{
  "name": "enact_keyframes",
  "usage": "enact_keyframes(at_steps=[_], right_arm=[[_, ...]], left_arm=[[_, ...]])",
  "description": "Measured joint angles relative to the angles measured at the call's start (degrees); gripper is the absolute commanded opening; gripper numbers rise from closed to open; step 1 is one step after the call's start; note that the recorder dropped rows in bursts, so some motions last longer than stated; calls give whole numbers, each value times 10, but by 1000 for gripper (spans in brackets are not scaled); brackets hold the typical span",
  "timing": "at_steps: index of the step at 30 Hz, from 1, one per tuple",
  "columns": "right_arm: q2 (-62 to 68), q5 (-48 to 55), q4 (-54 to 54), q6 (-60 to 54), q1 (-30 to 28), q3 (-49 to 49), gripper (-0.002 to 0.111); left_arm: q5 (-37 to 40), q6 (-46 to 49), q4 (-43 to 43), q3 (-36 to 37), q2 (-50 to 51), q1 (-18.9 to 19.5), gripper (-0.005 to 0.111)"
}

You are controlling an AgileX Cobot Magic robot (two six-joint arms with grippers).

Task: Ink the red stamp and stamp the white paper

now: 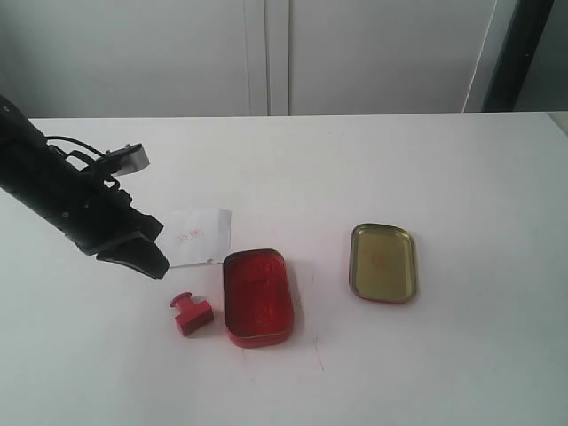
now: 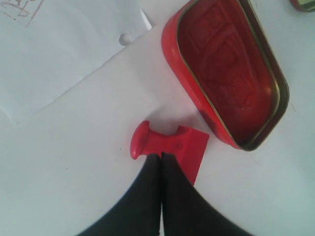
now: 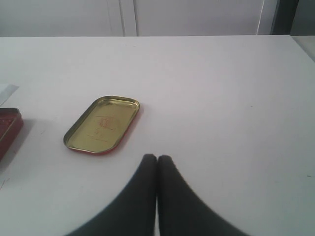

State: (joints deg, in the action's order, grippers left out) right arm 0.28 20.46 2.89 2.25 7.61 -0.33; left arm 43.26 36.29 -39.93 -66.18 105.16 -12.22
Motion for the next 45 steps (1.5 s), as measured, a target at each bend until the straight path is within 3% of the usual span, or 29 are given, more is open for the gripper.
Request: enact_keyframes(at_steps=[8,15,28,45], right_arm=[[0,0,0,0,0,0,0],[0,0,0,0,0,0,0],[0,0,0,0,0,0,0],[0,0,0,0,0,0,0]], left_arm=[[-21,-58,12,0,0,0,0],[-45,-135,82,0,0,0,0],[-96,-433,395,0,-42,-49,0],[-89,-463,413,0,-42,-50,0]])
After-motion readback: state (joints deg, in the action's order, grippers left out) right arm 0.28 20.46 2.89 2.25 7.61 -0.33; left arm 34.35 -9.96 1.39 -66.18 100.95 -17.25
